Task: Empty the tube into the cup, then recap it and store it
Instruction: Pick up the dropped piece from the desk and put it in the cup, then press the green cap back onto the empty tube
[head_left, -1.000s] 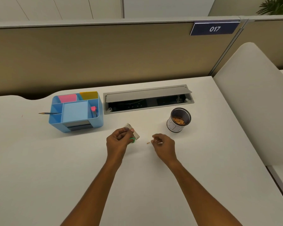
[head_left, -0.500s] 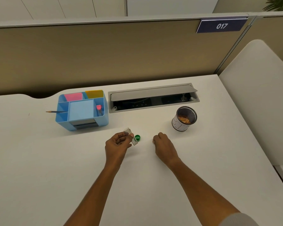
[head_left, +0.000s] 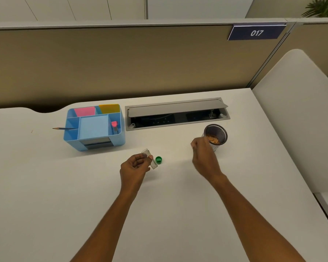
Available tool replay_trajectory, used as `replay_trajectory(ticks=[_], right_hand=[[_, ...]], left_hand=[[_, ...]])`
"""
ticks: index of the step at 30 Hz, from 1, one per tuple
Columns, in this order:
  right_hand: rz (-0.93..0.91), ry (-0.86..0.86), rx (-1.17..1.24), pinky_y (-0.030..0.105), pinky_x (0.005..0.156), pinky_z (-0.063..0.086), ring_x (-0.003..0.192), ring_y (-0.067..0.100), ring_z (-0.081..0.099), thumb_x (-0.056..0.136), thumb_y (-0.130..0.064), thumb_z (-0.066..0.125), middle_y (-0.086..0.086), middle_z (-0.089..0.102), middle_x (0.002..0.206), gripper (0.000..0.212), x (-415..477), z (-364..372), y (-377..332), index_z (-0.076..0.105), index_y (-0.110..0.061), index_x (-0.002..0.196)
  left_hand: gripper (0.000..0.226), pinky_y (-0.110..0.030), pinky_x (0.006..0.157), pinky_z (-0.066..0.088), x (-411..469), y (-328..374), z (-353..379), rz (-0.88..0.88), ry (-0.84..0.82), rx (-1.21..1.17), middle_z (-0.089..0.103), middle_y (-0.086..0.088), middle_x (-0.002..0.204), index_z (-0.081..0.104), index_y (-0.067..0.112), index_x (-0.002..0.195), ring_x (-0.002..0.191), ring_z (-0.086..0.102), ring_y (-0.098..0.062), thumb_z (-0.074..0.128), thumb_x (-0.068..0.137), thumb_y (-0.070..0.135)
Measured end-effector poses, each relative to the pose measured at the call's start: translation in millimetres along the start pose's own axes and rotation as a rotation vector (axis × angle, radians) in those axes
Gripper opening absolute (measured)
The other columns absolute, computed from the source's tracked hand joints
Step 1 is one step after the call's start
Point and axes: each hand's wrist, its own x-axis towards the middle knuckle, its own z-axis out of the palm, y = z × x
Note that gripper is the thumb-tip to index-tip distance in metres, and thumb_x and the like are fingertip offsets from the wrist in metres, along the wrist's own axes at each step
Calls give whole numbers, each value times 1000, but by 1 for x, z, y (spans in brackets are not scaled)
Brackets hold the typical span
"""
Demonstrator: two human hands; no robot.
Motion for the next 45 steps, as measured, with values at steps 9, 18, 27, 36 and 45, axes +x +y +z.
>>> replay_trajectory(ticks=[9,18,27,36,45], right_hand=[[212,131,-259,38,73,56,94,29,62,101,-9,52,16,60,109,12,44,-60,50,61,-3,107],[317,109,-112,28,70,47,90,28,65,90,-5,67,12,69,98,6,47,-59,62,70,-7,94],[-62,225,-10,37,78,50,87,27,61,92,-14,67,5,70,93,7,19,-45,-2,69,-13,98],[-125,-186,298,30,88,55,106,12,63,92,-19,70,-1,71,120,35,-10,26,-47,67,-17,127],[0,-91,374,20,75,59,91,10,68,88,-12,75,-8,71,107,33,-11,25,-28,72,-15,120]], left_hand=[[30,-42,80,66,0,-3,6,-11,-18,18,80,-6,98,77,10,106,92,78,-23,86,79,19],[35,-49,91,62,0,-5,7,0,-22,22,79,-13,105,75,7,110,98,76,-27,85,80,22],[37,-51,97,59,3,3,18,-36,-34,15,78,-16,110,77,9,112,103,75,-32,86,79,24],[31,-26,74,64,-3,14,41,-33,-101,-90,83,-2,88,79,14,104,84,81,-20,86,78,29],[33,-26,89,56,-1,3,30,191,54,220,77,0,106,75,18,109,93,70,-9,74,87,42]])
